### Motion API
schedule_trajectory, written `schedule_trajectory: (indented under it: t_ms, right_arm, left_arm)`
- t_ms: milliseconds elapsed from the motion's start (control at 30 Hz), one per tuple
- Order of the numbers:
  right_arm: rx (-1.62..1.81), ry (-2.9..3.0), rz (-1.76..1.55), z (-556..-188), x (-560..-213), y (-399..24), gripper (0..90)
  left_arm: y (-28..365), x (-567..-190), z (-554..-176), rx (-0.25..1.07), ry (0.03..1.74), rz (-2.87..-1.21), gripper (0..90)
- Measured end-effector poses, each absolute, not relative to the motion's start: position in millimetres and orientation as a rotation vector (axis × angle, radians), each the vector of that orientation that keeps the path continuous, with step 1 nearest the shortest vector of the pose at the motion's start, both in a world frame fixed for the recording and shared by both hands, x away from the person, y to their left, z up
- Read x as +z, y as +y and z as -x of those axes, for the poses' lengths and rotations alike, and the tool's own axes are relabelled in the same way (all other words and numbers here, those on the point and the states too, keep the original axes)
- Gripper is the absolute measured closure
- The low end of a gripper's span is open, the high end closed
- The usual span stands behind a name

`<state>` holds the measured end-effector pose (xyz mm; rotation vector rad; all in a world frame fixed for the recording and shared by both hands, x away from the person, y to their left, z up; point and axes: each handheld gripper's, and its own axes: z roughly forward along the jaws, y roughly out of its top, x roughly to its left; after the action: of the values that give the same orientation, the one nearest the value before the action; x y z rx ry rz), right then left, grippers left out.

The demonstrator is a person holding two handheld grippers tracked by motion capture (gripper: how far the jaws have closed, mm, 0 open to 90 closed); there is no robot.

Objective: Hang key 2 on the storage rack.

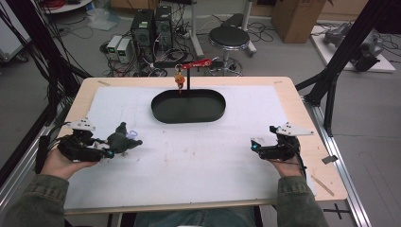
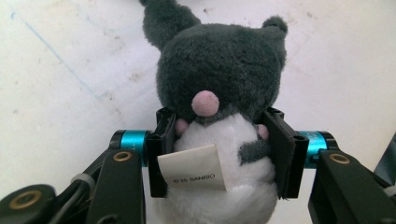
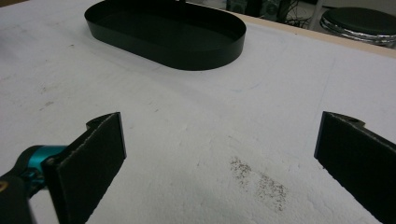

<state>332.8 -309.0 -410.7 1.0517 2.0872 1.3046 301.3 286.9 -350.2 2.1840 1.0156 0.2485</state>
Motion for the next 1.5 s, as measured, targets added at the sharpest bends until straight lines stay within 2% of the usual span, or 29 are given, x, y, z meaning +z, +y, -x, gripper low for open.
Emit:
schedule_trajectory:
  t_ms: [833, 1500]
  right_arm:
    - [1.311, 2.084, -1.048, -333.4, -410.7, -309.2, 1.2]
    - [1.308, 2.08, -1.04, -334.1, -410.7, -310.2, 1.2]
  left_arm:
    - [262.6, -297.3, -342.8, 0.37, 0.957, -2.138, 50.7]
    - [247.0, -267.2, -383.3, 0.402, 0.958, -2.117, 50.8]
